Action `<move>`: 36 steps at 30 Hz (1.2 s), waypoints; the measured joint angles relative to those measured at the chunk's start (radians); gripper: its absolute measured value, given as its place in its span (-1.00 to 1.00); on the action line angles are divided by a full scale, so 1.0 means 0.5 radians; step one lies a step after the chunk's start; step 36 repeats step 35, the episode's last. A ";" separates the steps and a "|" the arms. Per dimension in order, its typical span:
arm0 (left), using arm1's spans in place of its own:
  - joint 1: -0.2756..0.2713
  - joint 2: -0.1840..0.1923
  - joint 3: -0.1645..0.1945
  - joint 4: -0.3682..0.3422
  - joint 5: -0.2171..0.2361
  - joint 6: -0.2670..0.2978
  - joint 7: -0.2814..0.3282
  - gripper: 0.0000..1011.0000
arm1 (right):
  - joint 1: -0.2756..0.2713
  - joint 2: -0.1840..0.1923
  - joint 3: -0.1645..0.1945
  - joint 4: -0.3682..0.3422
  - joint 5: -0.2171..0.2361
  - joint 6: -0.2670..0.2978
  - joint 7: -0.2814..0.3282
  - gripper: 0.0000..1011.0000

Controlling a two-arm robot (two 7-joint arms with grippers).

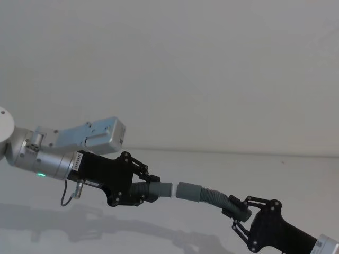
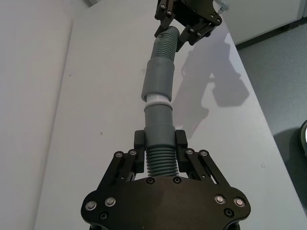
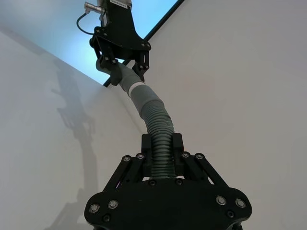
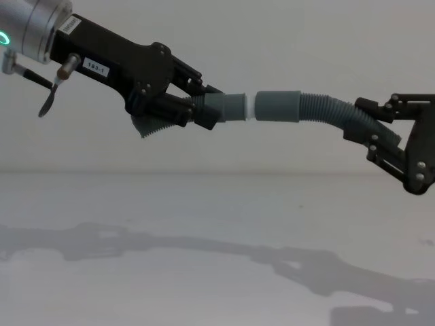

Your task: Use both hands to pick up one end of the pipe from the table, align the ends, and insert them.

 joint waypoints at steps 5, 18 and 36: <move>0.000 -0.003 -0.001 0.005 -0.002 0.002 0.004 -0.34 | 0.003 0.001 -0.001 0.001 0.001 -0.002 0.004 -0.55; 0.001 -0.008 -0.003 0.012 -0.004 0.004 0.013 -0.34 | 0.008 0.002 -0.003 0.004 0.004 -0.008 0.009 -0.55; 0.003 -0.011 -0.005 0.015 -0.005 0.004 0.017 -0.34 | 0.010 0.002 -0.003 0.004 0.005 -0.011 0.012 -0.55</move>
